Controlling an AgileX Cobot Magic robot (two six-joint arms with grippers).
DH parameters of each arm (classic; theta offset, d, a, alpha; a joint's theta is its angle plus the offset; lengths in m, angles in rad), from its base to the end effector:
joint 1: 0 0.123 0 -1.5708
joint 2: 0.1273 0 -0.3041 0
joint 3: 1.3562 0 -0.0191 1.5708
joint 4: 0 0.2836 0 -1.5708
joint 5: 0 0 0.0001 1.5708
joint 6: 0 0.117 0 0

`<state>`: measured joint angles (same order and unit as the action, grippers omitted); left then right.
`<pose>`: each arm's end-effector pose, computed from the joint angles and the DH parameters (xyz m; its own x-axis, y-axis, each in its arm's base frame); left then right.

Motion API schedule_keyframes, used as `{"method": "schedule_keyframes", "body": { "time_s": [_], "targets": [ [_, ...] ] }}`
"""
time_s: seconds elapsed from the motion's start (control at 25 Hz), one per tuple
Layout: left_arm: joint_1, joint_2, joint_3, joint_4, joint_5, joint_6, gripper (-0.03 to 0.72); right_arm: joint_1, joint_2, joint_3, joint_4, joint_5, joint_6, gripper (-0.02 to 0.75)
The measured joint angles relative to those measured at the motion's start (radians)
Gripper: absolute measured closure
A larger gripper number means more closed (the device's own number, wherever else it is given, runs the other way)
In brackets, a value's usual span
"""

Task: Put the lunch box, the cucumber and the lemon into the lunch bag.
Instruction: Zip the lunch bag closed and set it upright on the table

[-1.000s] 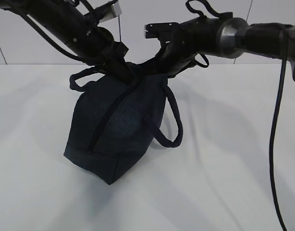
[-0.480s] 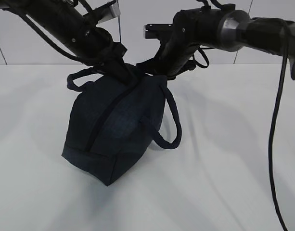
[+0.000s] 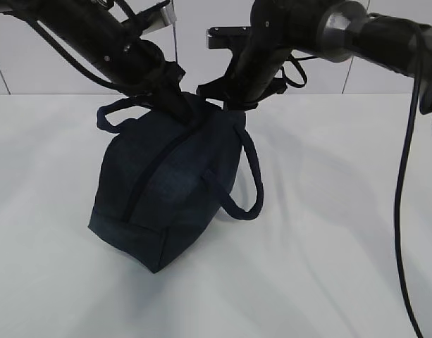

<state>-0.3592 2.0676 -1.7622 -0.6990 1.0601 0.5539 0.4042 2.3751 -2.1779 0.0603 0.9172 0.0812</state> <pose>0.4427 -0.2364 0.2384 -0.7637 0.4311 -0.4806 0.6354 0.6335 -0.4414 0.5389 0.2366 0.1923 -0.8298 -0.2272 -0.5096 -0.3202 0.9419 0.1016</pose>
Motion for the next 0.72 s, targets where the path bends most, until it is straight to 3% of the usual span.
{"method": "schedule_keyframes", "body": {
  "time_s": [0.2, 0.28, 0.52, 0.72],
  "targets": [
    [0.000, 0.000, 0.000, 0.000, -0.008, -0.004, 0.683, 0.004, 0.000, -0.046, 0.004, 0.046, -0.002, 0.708],
    [0.000, 0.000, 0.000, 0.000, -0.011, -0.008, 0.655, 0.004, 0.000, -0.054, 0.004, 0.052, -0.002, 0.641],
    [0.014, 0.000, 0.000, 0.032, -0.033, -0.037, 0.547, 0.004, 0.000, -0.091, 0.004, 0.069, -0.006, 0.340],
    [0.042, 0.000, 0.000, 0.046, -0.031, -0.062, 0.524, 0.007, -0.012, -0.112, -0.006, 0.099, -0.006, 0.273]
  ]
}}
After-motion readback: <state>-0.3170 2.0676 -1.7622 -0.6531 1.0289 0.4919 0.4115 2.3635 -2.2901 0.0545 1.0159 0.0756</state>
